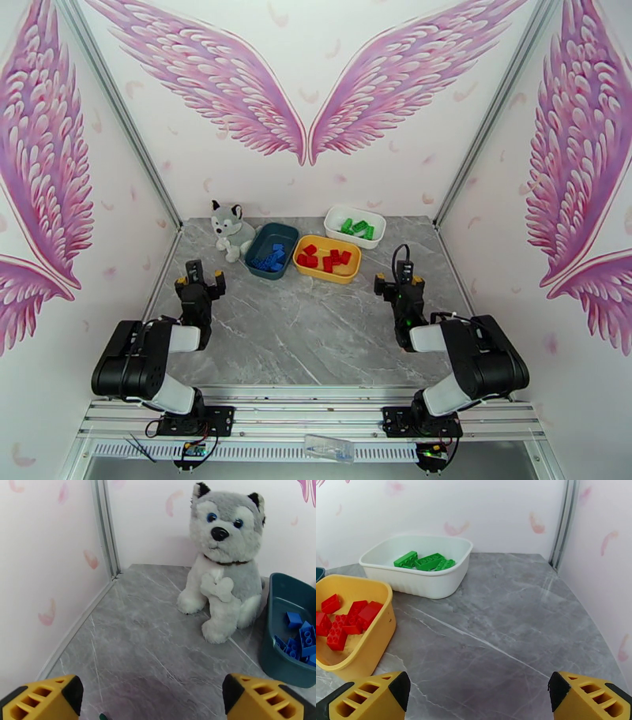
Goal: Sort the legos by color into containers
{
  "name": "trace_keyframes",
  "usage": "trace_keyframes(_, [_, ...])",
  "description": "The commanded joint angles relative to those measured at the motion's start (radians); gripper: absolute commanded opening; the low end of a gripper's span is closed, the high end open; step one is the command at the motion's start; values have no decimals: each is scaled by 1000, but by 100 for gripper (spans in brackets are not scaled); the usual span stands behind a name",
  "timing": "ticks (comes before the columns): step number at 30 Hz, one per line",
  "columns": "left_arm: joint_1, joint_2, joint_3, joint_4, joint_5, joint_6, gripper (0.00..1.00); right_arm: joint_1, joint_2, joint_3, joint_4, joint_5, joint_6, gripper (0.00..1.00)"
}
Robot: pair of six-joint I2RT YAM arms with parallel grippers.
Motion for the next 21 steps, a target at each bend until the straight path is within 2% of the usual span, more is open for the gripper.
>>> trace_keyframes(1, [1, -13, 4, -52, 19, -19, 99, 0, -13, 2, -22, -1, 19, 99])
trace_keyframes(9, [1, -12, 2, -51, 17, -18, 99, 2, -13, 2, -24, -1, 17, 99])
trace_keyframes(12, [0, -11, 4, -49, 17, -17, 99, 2, -11, 25, -60, -84, -10, 99])
trace_keyframes(21, [-11, -10, 4, -48, -12, -13, 99, 1, -11, 19, -49, -86, -15, 99])
